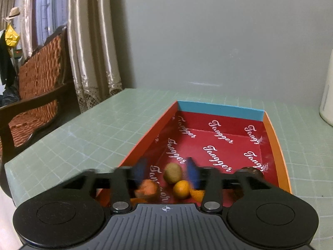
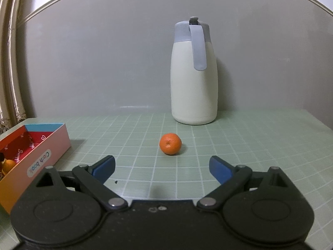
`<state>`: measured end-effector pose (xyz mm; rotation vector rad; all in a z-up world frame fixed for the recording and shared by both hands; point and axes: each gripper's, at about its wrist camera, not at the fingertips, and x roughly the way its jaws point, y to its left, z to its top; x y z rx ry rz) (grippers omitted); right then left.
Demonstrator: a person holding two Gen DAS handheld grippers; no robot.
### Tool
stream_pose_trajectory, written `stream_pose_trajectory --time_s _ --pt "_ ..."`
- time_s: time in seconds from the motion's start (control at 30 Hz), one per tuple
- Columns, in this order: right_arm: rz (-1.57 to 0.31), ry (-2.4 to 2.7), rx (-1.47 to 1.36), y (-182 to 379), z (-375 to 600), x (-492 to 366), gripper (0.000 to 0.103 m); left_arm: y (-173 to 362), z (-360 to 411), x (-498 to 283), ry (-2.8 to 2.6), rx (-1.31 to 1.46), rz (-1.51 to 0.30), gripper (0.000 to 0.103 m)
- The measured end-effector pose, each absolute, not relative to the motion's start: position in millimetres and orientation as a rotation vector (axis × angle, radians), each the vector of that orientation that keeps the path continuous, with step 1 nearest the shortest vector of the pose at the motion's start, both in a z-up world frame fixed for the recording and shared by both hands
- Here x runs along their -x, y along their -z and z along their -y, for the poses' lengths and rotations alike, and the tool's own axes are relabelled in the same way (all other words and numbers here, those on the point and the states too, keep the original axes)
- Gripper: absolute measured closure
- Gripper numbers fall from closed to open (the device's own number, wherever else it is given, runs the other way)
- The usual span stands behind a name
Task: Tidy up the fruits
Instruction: 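Carry the tan nut into the red tray and open the left gripper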
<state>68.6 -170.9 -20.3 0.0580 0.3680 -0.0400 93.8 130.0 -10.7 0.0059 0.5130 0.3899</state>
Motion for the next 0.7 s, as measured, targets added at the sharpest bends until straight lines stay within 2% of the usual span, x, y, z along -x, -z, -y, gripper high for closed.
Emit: stream_pose_trajectory --time_s 0.17,0.23,0.37,0.43,0.7 --pt "-0.38 0.039 -0.055 22.1 168.4 -72.0 0.006 3.2 -123.4 -79.1 -0.374 -0.015 -0.456 0.03" --pt "-0.388 0.038 -0.055 23.0 167.0 -74.4 0.006 1.8 -121.0 -73.5 -0.373 -0.01 -0.444 0.02" --pt "-0.403 0.039 -0.048 25.2 164.0 -78.3 0.006 -0.6 -114.7 -63.9 -0.38 -0.022 -0.411 0.015" --pt "-0.413 0.04 -0.044 26.0 163.6 -82.0 0.006 -0.3 -112.1 -60.5 -0.387 -0.028 -0.397 0.009" --pt "-0.459 0.044 -0.065 29.6 165.4 -98.1 0.006 -0.9 -102.3 -53.5 -0.435 -0.033 -0.348 0.0"
